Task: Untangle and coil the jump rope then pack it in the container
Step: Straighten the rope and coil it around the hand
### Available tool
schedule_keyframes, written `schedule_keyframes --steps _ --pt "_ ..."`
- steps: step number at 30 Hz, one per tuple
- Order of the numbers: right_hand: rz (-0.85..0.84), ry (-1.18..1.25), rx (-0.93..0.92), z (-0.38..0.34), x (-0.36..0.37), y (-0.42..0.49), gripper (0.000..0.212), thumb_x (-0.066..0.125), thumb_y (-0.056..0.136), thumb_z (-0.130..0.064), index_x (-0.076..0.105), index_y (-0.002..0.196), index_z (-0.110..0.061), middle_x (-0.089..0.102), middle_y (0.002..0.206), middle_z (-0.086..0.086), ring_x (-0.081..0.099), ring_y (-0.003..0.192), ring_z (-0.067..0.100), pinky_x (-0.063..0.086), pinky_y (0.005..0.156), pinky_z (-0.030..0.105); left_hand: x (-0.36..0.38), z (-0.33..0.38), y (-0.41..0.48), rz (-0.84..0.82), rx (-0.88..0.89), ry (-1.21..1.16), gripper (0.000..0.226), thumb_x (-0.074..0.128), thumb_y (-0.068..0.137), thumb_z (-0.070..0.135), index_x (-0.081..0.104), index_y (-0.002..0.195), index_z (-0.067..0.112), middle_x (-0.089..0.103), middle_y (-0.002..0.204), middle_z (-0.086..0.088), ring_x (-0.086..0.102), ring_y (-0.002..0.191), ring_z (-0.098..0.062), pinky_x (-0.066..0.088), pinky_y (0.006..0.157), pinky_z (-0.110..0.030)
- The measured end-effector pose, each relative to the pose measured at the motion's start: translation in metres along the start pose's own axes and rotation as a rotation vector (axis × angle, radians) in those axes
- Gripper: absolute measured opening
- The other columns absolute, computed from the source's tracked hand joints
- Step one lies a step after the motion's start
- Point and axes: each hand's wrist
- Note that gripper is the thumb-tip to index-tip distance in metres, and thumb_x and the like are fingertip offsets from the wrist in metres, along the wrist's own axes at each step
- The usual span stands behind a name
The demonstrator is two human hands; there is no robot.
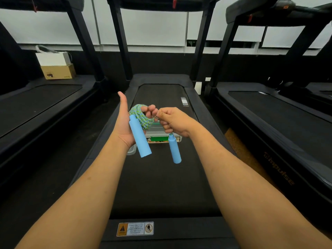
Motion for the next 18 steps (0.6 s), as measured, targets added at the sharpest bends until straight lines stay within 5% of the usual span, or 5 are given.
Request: schedule_keyframes --steps 3,9,18 --pt "0.014 0.023 0.041 0.013 0.005 0.002 0.031 0.056 0.101 -0.036 0.058 0.086 -0.01 0.036 0.059 -0.004 0.026 0.047 0.008 0.025 0.045 0.021 -0.001 -0.002 0.002 0.007 0.041 -0.075 0.078 0.05 0.08 0.08 0.07 0.075 0.005 0.074 0.1 -0.014 0.073 0.096 -0.024 0.06 0.069 -0.03" --pt "-0.057 -0.033 0.095 0.022 0.018 0.006 0.024 0.053 0.104 -0.022 0.066 0.088 -0.01 0.044 0.062 0.002 0.035 0.047 0.011 0.035 0.049 0.025 -0.012 -0.004 0.011 -0.063 0.044 -0.048 0.097 0.039 0.086 0.079 0.055 0.132 -0.004 0.063 0.132 -0.019 0.062 0.123 -0.028 0.042 0.11 -0.041" --pt "-0.189 -0.366 0.195 0.01 0.017 0.004 0.025 0.057 0.1 -0.011 0.064 0.077 -0.007 0.054 0.06 0.004 0.052 0.053 0.014 0.054 0.064 0.03 -0.015 -0.013 0.016 0.034 -0.089 0.437 0.102 0.038 0.078 0.087 0.067 0.121 0.0 0.07 0.119 -0.017 0.068 0.111 -0.025 0.054 0.095 -0.046"
Point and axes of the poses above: each hand's wrist, its own y-axis towards the middle knuckle, its own x-axis out of the palm, z = x × y
